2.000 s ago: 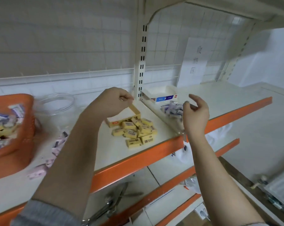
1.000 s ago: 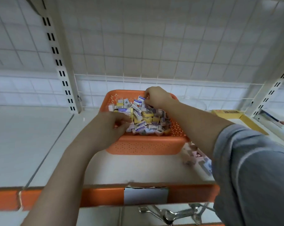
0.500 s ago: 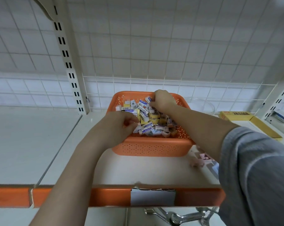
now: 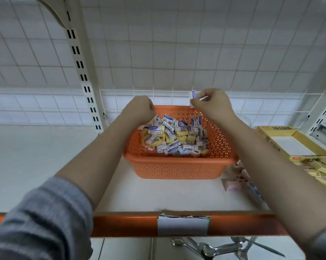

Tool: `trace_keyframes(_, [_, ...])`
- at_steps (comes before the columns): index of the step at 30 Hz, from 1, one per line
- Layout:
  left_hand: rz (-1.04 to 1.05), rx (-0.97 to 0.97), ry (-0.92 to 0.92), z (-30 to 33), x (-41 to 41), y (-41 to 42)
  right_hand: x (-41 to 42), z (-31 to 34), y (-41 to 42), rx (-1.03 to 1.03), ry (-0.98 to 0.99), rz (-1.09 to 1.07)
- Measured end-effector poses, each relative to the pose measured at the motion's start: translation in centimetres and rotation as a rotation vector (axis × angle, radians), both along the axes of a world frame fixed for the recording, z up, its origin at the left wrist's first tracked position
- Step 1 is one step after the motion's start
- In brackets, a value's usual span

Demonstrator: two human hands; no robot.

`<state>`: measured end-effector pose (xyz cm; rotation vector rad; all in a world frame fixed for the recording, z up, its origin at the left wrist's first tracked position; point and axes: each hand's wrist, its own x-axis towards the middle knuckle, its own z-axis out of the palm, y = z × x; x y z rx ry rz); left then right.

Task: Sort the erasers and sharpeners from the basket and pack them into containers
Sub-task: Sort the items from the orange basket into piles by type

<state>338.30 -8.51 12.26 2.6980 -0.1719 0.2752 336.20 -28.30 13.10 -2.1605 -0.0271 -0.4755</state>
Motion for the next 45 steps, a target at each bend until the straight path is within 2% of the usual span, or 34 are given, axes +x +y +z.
trace_keyframes(6, [0.106,0.177,0.054,-1.3,3.6,-1.2,-6.6,-1.6,-1.6,0.149,-0.100,-0.061])
trace_keyframes(13, [0.188,0.302,0.063,-1.5,4.0,-1.7,-8.8,-3.2,-1.9,0.195,-0.145,-0.146])
trace_keyframes(18, [0.148,0.172,0.040,-0.2,2.7,-1.0,-8.7,-3.7,-1.7,0.229,-0.156,-0.175])
trace_keyframes(26, [-0.181,-0.307,-0.162,0.5,-5.4,-2.9,-10.6,-3.5,-3.4,0.371,-0.267,-0.291])
trace_keyframes(30, [-0.271,-0.352,-0.175,-0.4,-8.7,-6.5,-12.1,-3.5,-6.1,0.383,-0.289,-0.329])
trace_keyframes(34, [-0.323,-0.366,-0.220,-1.7,-10.6,-11.7,-13.5,-4.6,-10.4,0.391,-0.268,-0.338])
trace_keyframes(38, [-0.363,-0.355,-0.277,-2.9,-12.6,-18.7,-15.4,-5.6,-18.5,0.310,-0.254,-0.398])
trace_keyframes(42, [-0.352,-0.378,-0.282,-3.7,-15.3,-26.8,-17.0,-5.9,-30.3,0.176,-0.208,-0.569])
trace_keyframes(45, [-0.363,-0.393,-0.191,-3.9,-17.4,-32.5,-17.4,-6.0,-38.7,0.069,-0.126,-0.716])
